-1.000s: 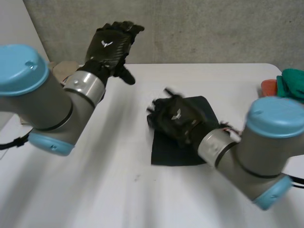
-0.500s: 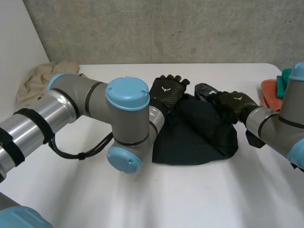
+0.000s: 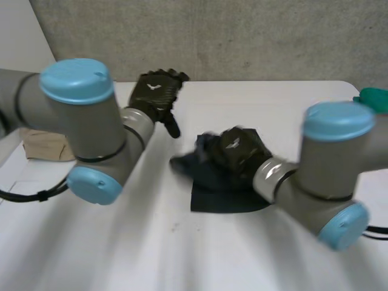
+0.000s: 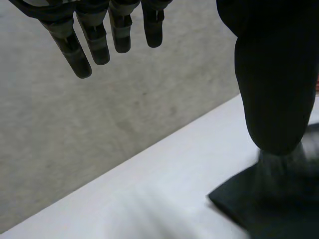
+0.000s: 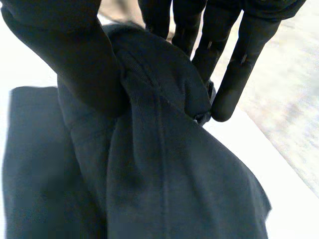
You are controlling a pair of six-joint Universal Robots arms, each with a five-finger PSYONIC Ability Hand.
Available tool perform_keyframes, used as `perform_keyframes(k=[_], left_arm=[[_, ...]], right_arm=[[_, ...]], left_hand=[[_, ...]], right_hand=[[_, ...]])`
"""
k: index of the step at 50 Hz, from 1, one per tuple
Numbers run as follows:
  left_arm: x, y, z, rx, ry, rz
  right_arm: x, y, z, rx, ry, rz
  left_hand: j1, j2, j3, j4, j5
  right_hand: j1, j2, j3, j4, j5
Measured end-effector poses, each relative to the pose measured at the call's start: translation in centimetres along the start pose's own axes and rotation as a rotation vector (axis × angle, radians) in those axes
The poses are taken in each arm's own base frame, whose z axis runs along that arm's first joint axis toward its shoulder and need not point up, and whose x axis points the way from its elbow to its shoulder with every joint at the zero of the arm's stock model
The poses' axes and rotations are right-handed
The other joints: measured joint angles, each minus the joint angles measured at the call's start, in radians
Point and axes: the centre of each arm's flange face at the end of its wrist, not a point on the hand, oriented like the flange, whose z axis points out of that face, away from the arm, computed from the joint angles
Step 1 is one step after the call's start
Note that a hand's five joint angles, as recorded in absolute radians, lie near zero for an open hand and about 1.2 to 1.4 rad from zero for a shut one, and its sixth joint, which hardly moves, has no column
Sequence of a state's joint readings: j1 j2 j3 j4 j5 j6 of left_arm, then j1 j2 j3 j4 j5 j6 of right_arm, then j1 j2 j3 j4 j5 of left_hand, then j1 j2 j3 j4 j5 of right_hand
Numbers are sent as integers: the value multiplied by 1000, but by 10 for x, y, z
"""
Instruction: Fold the laundry.
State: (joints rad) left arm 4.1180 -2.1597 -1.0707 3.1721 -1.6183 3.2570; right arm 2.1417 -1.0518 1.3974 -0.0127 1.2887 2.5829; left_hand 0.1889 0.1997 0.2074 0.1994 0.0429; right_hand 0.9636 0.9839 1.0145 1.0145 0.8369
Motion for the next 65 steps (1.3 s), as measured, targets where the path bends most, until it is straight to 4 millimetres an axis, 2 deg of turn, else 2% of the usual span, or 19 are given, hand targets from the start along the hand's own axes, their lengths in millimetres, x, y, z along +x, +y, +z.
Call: perform_keyframes(k=[2, 3, 4, 6, 11, 13, 18, 22, 27, 32, 34, 36, 45, 49, 58, 65], left_arm=[[-8, 0, 0, 0, -18, -3], [-11, 0, 0, -1, -24, -3], [-13, 0, 0, -2, -30, -4], [-15, 0, 0, -3, -34, -5], [-13, -5, -1, 14, -28, -6], [-7, -16, -3, 53, -15, -6], [8, -45, -8, 153, 17, -7], [24, -65, -14, 224, 51, -11], [45, -70, -16, 251, 94, -15], [59, -66, -16, 247, 120, -16], [61, -65, -15, 245, 123, -16], [61, -64, -15, 242, 123, -16], [56, -65, -14, 243, 123, -14], [57, -52, -5, 221, 141, -5], [69, 18, 41, 115, 165, 55], [72, 63, 51, -3, 153, 181]], right_arm=[[-17, 3, 4, -17, -26, -67], [-21, 4, 6, -24, -27, -82], [-25, 6, 9, -42, -16, -115], [-24, 7, 12, -63, 24, -142], [-5, -8, 7, -49, 139, -146], [18, -31, -7, 9, 227, -107], [51, -57, -35, 92, 327, 29], [78, -56, -50, 84, 378, 184], [102, -42, -59, 20, 413, 296], [110, -35, -61, -7, 380, 334], [110, -36, -61, 1, 355, 334], [110, -39, -60, 18, 333, 330], [120, -54, -61, 74, 361, 310], [123, -43, -56, 25, 406, 332], [112, 13, -25, -119, 399, 531], [101, 38, 2, -152, 324, 626]], left_hand=[[0, 0, 0, 0, 0], [0, 0, 0, 0, 0], [0, 0, 0, 0, 0], [0, 0, 0, 0, 0], [0, 0, 0, 0, 0], [0, 0, 0, 0, 0], [0, 0, 0, 0, 0], [0, 0, 0, 0, 0], [0, 0, 0, 0, 0], [0, 0, 0, 0, 0], [0, 0, 0, 0, 0], [0, 0, 0, 0, 0], [0, 0, 0, 0, 0], [0, 0, 0, 0, 0], [0, 0, 0, 0, 0], [1, 0, 0, 0, 0]], right_hand=[[-365, -392, -333, -364, -365], [-425, -434, -383, -422, -427], [-616, -650, -577, -638, -646], [-746, -781, -729, -784, -786], [-749, -798, -765, -812, -797], [-749, -798, -776, -812, -797], [-749, -798, -791, -812, -797], [-749, -798, -807, -812, -797], [-749, -798, -808, -812, -797], [-646, -668, -697, -698, -688], [-671, -694, -726, -719, -713], [-738, -767, -798, -795, -793], [-742, -778, -809, -812, -798], [-742, -778, -809, -812, -798], [-742, -778, -809, -812, -798], [-742, -778, -809, -812, -798]])
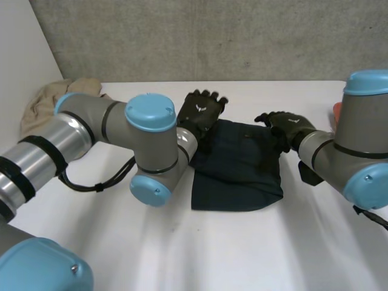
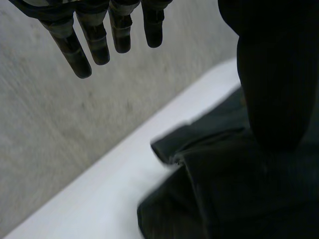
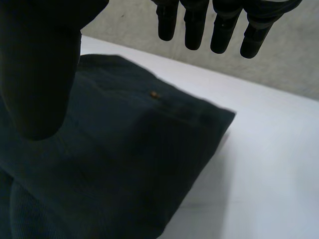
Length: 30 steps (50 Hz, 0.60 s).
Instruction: Fold the laundry.
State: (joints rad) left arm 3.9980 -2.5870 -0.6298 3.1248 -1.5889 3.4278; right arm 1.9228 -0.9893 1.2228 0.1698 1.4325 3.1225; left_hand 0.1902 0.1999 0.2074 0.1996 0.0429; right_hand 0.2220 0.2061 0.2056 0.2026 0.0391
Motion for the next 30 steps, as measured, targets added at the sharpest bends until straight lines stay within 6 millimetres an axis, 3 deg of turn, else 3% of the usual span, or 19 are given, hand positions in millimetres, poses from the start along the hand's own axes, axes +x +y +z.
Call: perform_keyframes(k=[9, 15, 19, 22, 25, 30], left_arm=[[5, 35, -23, -238, -5, 112], [11, 35, -44, -315, 28, 118], [9, 20, -51, -298, 28, 111], [3, -5, -56, -243, 13, 97], [-6, -34, -61, -170, -11, 71], [-21, -85, -72, -19, -41, -4]], right_arm=[[0, 29, 25, -107, -36, -122], [4, 42, 27, -163, -19, -273], [8, 42, 26, -167, 15, -320], [11, 36, 24, -141, 45, -341], [11, 17, 14, -71, 71, -362], [0, -11, -19, 76, 91, -416]], left_hand=[[34, 24, 20, 26, 5], [46, 26, 20, 29, 5], [50, 26, 20, 29, 5], [49, 26, 20, 29, 5], [46, 25, 19, 28, 5], [46, 24, 18, 27, 5]], right_hand=[[0, 0, 0, 0, 0], [-17, -12, 0, 0, 0], [-32, -21, 0, 0, 0], [-32, -21, 0, 0, 0], [-32, -21, 0, 0, 0], [-32, -21, 0, 0, 0]])
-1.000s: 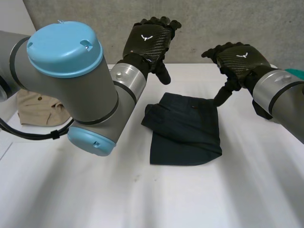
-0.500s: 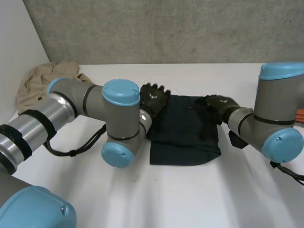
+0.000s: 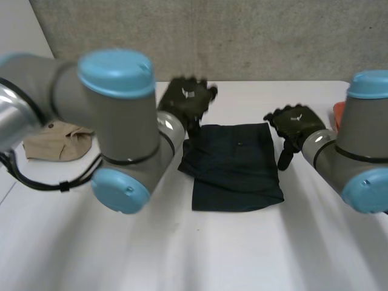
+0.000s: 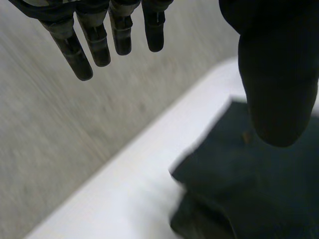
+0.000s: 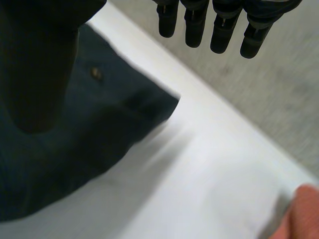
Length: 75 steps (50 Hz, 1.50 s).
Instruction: Fold the laundry.
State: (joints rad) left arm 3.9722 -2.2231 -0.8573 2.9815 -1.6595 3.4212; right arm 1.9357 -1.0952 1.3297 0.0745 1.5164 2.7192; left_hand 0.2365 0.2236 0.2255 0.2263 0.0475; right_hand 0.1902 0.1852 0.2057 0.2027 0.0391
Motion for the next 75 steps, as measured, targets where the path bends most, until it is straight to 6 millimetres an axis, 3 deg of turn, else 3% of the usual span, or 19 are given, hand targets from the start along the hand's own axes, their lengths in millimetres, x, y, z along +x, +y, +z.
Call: perform_keyframes(k=[3, 6, 11, 14, 19, 22, 35, 41, 47, 52, 57, 58, 61, 64, 68, 69, 72, 74, 75], left_arm=[[-7, -25, -9, 84, 22, -58], [-12, -41, -19, 141, 94, -112], [-14, -47, -33, 170, 265, -175], [-11, -47, -43, 172, 393, -203], [-4, -45, -60, 173, 539, -219], [-2, -44, -66, 175, 569, -219], [-3, -36, -68, 189, 550, -216], [-4, -34, -67, 188, 544, -219], [-6, -39, -69, 205, 539, -213], [-11, -54, -70, 257, 524, -194], [-19, -73, -72, 319, 483, -177], [-22, -78, -73, 336, 469, -174], [-26, -86, -74, 359, 444, -174], [-29, -92, -74, 381, 422, -182], [-30, -94, -73, 391, 415, -203], [-30, -94, -73, 392, 416, -206], [-30, -91, -71, 388, 418, -222], [-29, -88, -70, 382, 421, -229], [-28, -87, -70, 378, 423, -232]], right_arm=[[-11, -5, -22, 67, -1, -37], [-34, 4, -45, 105, -37, -69], [-74, 30, -69, 99, -117, -88], [-94, 50, -74, 85, -137, -73], [-111, 77, -61, 100, -91, -33], [-114, 83, -47, 142, -44, -13], [-114, 70, 9, 284, 46, -8], [-110, 60, 26, 277, 42, -13], [-93, 47, 36, 265, 49, -8], [-49, 7, 45, 360, 133, 9], [17, -36, 50, 477, 276, 19], [44, -49, 51, 519, 330, 15], [85, -64, 52, 573, 401, -1], [139, -74, 51, 630, 475, -41], [201, -68, 52, 658, 528, -108], [209, -64, 53, 656, 530, -117], [247, -30, 64, 622, 512, -149], [262, -7, 71, 595, 488, -153], [271, 14, 77, 573, 465, -152]], left_hand=[[0, 0, 0, 0, 0], [0, 0, 0, 0, 0], [0, 0, 0, 0, 0], [0, 0, 0, 0, 0], [0, 0, 0, 0, 0], [0, 0, 0, 0, 0], [0, 0, 0, 0, 0], [0, 0, 0, 0, 0], [0, 0, 0, 0, 0], [0, 0, 0, 0, 0], [0, 0, 0, 0, 0], [0, 0, 0, 0, 0], [0, 0, 0, 0, 0], [0, 0, 0, 0, 0], [0, 0, 0, 0, 0], [0, 0, 0, 0, 0], [0, 0, 0, 0, 0], [0, 0, 0, 0, 0], [0, 0, 0, 0, 0]], right_hand=[[0, 0, 0, 1, 0], [0, 0, 0, 0, 0], [0, 0, 0, 0, 0], [0, 0, 0, 0, 0], [0, 0, 0, 0, 0], [0, 0, 0, 0, 0], [55, 66, 52, 51, 48], [863, 910, 874, 877, 815], [884, 984, 959, 978, 888], [884, 984, 959, 986, 888], [884, 984, 959, 991, 900], [884, 984, 959, 991, 905], [894, 984, 959, 991, 915], [903, 984, 960, 992, 918], [903, 984, 965, 995, 919], [903, 984, 965, 995, 927], [903, 984, 965, 995, 936], [903, 984, 967, 996, 936], [903, 984, 971, 996, 936]])
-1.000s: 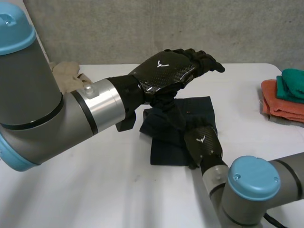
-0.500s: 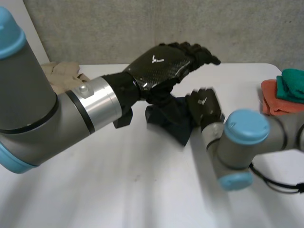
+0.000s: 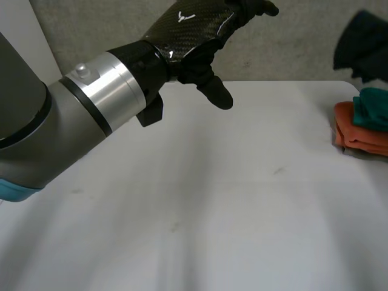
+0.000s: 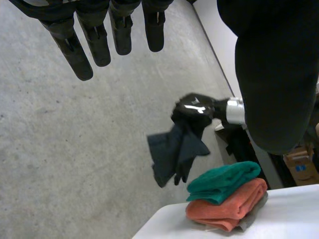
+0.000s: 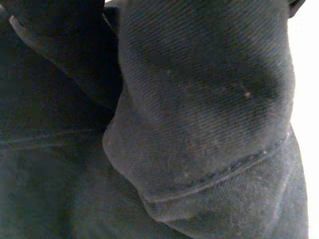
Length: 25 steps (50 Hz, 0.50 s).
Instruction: Fold the laundry.
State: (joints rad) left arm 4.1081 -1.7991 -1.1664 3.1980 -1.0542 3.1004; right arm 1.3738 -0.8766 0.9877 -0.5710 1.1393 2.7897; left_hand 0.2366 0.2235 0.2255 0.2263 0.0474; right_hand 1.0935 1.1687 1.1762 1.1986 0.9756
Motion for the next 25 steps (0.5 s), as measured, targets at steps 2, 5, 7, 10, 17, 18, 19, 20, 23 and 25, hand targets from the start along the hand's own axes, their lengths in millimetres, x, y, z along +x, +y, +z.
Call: perform_keyframes(k=[2, 5, 7, 10, 17, 18, 19, 20, 23, 25], left_arm=[[0, 3, 0, -6, 1, -5], [0, 10, 1, -18, 2, -13], [0, 17, 1, -32, 3, -21], [0, 24, 1, -48, 3, -29], [1, 31, 0, -67, 3, -38], [1, 31, 0, -67, 2, -38], [1, 30, 0, -66, 3, -38], [2, 30, 0, -65, 3, -37], [2, 28, -1, -60, 4, -35], [3, 26, -1, -56, 6, -33]], right_arm=[[4, 33, -8, -33, -37, 9], [3, 84, -25, -84, -99, 31], [-1, 122, -44, -126, -160, 59], [-6, 155, -67, -161, -234, 96], [3, 179, -97, -181, -337, 151], [7, 178, -99, -182, -341, 158], [9, 178, -99, -182, -342, 162], [13, 176, -99, -180, -342, 168], [25, 166, -95, -168, -337, 185], [33, 155, -90, -154, -329, 195]], left_hand=[[0, 0, 0, 0, 0], [0, 0, 0, 0, 0], [0, 0, 0, 0, 0], [0, 0, 0, 0, 0], [0, 0, 0, 0, 0], [0, 0, 0, 0, 0], [0, 0, 0, 0, 0], [0, 0, 0, 0, 0], [0, 0, 0, 0, 0], [0, 0, 0, 0, 0]], right_hand=[[0, 0, 3, 0, 0], [0, 0, 3, 1, 2], [0, 0, 3, 3, 18], [0, 0, 7, 7, 39], [0, 0, 7, 14, 61], [0, 0, 7, 14, 61], [0, 0, 7, 14, 61], [0, 0, 7, 14, 61], [-74, -118, -91, -87, -39], [-339, -411, -382, -378, -335]])
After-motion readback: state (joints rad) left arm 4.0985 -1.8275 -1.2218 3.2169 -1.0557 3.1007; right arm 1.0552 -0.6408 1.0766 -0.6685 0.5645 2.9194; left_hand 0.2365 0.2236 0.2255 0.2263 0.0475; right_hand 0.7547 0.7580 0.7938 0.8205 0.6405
